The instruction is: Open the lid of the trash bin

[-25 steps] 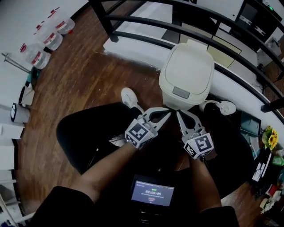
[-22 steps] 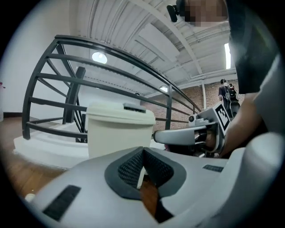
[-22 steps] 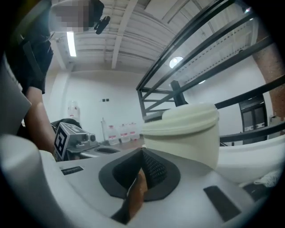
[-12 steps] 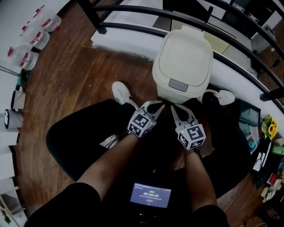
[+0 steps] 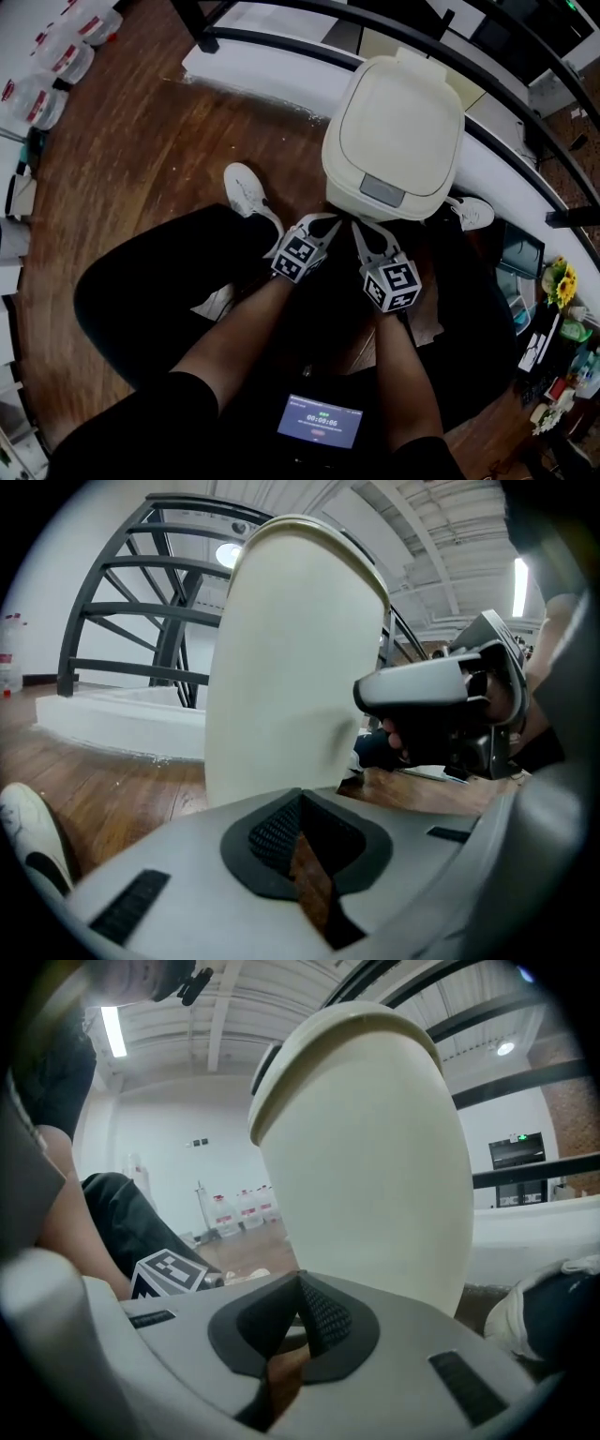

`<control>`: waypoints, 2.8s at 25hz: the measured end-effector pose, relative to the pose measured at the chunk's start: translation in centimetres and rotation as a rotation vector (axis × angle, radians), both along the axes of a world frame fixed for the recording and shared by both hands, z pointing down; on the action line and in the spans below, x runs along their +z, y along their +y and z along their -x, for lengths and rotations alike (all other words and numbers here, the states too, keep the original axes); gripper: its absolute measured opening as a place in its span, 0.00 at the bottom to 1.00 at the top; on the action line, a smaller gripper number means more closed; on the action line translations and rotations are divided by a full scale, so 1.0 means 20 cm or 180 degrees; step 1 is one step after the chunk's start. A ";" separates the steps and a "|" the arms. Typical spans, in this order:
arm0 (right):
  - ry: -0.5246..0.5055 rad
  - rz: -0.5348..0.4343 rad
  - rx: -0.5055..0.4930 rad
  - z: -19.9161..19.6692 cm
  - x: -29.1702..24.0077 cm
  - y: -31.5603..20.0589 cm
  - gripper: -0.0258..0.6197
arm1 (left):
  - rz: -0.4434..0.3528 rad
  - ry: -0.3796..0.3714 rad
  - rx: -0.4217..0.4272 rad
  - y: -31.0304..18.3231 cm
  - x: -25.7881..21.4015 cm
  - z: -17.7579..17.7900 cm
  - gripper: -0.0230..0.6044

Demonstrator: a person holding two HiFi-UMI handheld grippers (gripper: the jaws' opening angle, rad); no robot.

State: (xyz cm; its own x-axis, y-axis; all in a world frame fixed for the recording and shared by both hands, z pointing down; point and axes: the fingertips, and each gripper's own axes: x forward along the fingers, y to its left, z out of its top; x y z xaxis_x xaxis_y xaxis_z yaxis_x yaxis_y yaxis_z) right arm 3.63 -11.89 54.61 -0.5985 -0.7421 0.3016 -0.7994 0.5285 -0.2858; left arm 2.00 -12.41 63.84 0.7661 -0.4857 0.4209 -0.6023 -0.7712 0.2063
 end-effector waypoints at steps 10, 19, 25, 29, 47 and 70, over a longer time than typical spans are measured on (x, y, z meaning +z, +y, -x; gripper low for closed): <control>-0.0107 0.0166 0.0059 -0.02 0.13 -0.05 0.08 | 0.0220 -0.0181 -0.0012 -0.13 0.26 -0.10 0.10; -0.0157 0.0403 0.0130 -0.06 0.25 -0.05 0.08 | 0.0433 -0.0380 -0.0098 -0.24 0.41 -0.18 0.10; -0.0133 0.0502 0.0127 -0.09 0.27 -0.05 0.08 | 0.0572 -0.0482 -0.0176 -0.28 0.45 -0.21 0.10; -0.0074 0.0479 0.0015 -0.07 0.27 -0.04 0.08 | 0.0608 -0.0550 -0.0180 -0.28 0.48 -0.21 0.10; -0.0147 0.0479 0.0145 -0.14 0.23 -0.06 0.08 | 0.0706 -0.0895 -0.0349 -0.28 0.49 -0.21 0.10; -0.0057 0.0518 0.0114 -0.15 0.24 -0.05 0.08 | 0.0842 -0.0865 -0.0344 -0.28 0.54 -0.21 0.10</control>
State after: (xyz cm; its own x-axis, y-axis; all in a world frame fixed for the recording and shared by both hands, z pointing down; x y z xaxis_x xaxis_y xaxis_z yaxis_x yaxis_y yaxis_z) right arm 6.71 -12.91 59.49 -0.5788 -0.7054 0.4091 -0.8109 0.4453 -0.3795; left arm 6.22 -18.09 74.64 0.5599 -0.4050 0.7229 -0.7371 -0.6419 0.2113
